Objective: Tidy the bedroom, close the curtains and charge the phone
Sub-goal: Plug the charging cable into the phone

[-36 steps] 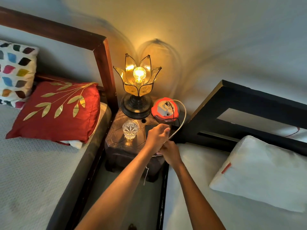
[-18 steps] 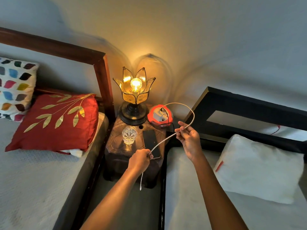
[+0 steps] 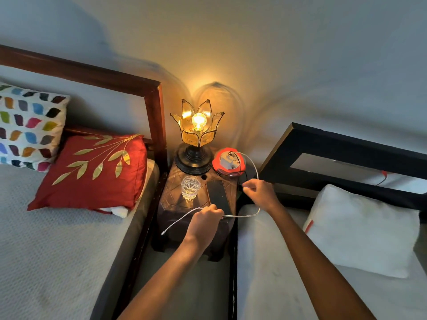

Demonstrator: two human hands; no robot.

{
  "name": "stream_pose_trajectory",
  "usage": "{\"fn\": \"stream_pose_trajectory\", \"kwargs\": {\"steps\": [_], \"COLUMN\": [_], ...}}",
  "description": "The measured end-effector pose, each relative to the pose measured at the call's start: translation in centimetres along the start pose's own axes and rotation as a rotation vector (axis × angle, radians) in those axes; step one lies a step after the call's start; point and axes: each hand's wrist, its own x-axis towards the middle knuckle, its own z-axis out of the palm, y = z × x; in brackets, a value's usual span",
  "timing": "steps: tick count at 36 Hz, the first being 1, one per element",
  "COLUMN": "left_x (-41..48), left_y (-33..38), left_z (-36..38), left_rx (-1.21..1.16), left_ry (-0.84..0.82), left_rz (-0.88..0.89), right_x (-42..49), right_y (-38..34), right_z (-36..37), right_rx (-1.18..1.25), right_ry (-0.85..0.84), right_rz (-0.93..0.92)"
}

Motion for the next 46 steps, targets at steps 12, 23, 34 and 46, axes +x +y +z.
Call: {"fn": "stream_pose_trajectory", "kwargs": {"steps": [12,23,34,46], "left_x": [-4.9,-6.8,-4.7,-6.3], "left_y": [0.3,-4.0,-7.0,-5.7], "left_z": [2.9,2.7,1.8,2.0], "left_rx": [0.16,-1.558,-1.941,-1.818], "left_ry": [0.096,0.243,0.317,0.277], "left_rz": [0.314,-1.11,-1.204,-1.155], "right_x": [-2.0,-3.5,-7.2,-8.8], "right_y": [-6.8,-4.5,-0.2,4.3], "right_z": [6.5,4.5,4.8,3.9], "right_rx": [0.104,0.031,-0.167,-0.414], "right_ry": [-0.86,-0.786,-0.789,-0.698], "right_rz": [0.229,0.077,0.054,0.166]}}
